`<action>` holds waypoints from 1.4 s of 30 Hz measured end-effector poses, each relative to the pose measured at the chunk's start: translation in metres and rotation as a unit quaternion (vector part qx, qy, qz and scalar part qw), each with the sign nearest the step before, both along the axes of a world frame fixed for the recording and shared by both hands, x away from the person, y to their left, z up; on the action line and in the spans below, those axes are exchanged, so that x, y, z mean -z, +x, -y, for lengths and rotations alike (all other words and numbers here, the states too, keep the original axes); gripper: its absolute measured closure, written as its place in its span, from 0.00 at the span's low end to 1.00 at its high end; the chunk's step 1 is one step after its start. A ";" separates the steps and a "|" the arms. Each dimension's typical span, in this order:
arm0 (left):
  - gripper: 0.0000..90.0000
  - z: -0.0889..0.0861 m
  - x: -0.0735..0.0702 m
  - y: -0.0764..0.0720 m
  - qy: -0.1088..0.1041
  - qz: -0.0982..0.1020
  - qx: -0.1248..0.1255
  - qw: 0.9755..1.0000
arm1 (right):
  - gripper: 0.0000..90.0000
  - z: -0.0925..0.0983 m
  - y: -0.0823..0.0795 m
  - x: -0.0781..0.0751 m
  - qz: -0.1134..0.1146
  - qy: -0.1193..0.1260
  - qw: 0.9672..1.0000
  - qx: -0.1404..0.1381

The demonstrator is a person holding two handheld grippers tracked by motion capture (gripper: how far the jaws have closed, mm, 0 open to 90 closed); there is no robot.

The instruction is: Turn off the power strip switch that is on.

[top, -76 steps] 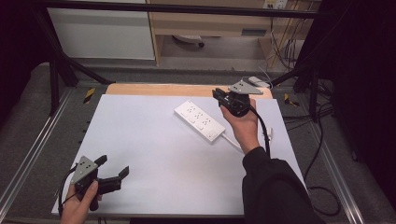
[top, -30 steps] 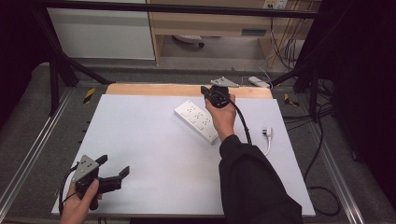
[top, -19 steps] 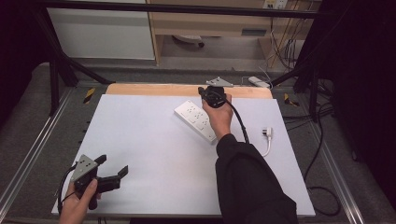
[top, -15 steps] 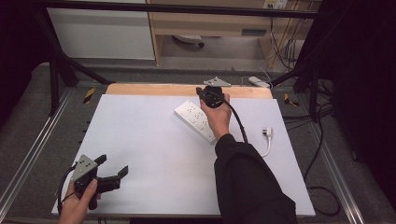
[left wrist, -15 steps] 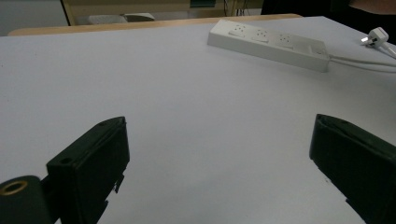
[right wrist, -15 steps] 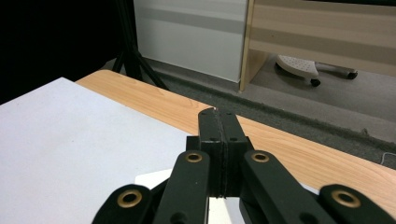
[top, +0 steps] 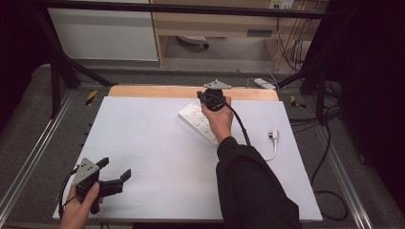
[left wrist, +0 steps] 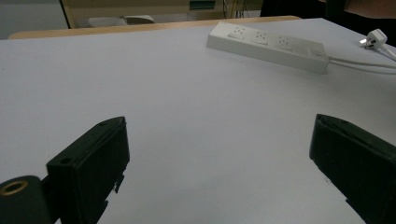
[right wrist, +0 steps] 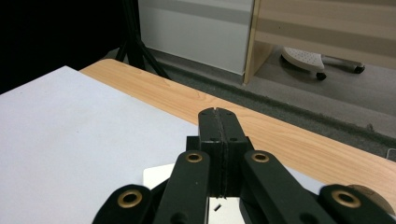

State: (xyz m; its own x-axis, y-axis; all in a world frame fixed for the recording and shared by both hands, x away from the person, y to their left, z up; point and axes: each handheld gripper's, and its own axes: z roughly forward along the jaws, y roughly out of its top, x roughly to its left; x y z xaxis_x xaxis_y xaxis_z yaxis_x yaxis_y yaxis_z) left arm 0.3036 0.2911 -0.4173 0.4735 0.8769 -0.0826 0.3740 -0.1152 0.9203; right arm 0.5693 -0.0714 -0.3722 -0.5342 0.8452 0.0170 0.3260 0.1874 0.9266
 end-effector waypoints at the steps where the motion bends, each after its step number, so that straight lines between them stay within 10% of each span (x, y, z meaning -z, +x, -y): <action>1: 0.05 0.000 0.000 0.000 0.000 0.000 0.000 1.000 | 1.00 -0.001 0.001 0.001 -0.002 0.001 1.000 0.000; 42: 0.05 0.002 -0.001 0.000 0.002 0.000 0.008 1.000 | 1.00 -0.029 0.014 0.041 -0.063 -0.010 0.998 0.003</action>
State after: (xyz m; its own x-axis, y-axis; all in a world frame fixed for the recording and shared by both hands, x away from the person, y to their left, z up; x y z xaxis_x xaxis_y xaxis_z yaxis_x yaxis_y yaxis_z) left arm 0.3038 0.2887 -0.4168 0.4880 0.8693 -0.0791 0.3726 -0.1255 0.9195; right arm 0.5829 -0.0420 -0.4132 -0.5232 0.8495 0.0678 0.4415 0.2022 0.8742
